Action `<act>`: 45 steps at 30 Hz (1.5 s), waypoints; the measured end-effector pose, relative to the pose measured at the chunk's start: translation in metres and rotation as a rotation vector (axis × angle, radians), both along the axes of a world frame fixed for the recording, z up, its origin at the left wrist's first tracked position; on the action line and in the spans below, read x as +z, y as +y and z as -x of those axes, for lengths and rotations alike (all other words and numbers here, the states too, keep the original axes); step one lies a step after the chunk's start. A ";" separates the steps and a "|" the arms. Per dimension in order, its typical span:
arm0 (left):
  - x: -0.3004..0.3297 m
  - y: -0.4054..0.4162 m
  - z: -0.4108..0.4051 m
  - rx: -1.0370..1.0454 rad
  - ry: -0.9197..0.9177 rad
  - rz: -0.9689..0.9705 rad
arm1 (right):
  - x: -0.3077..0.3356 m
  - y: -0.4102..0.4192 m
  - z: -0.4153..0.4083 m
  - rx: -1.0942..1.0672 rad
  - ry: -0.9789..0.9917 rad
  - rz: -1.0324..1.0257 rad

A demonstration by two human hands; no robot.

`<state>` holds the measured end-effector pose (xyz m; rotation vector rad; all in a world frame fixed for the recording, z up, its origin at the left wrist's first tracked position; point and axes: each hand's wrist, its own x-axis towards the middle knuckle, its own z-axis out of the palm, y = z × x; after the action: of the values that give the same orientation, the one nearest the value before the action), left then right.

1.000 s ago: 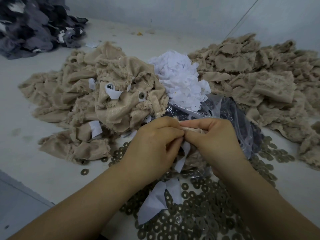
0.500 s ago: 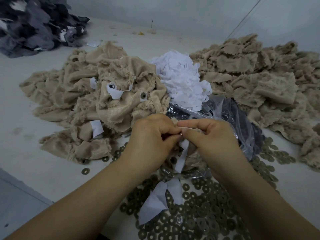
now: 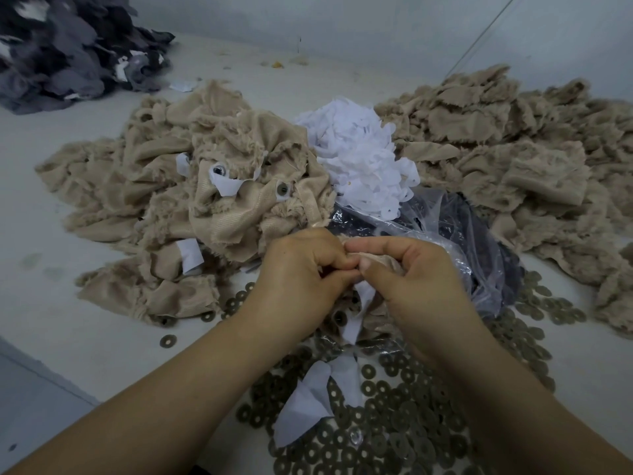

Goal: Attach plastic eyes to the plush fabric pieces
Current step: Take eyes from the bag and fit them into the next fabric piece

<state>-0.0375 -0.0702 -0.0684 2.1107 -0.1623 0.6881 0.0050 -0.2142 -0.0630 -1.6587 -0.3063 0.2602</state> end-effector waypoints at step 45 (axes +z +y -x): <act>0.005 -0.031 -0.008 0.117 0.230 0.217 | -0.002 0.008 0.004 -0.125 0.065 -0.320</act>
<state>-0.0294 -0.1009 -0.0630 1.9822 0.1576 0.5005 0.0012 -0.2064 -0.0652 -1.3443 -0.1833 0.1617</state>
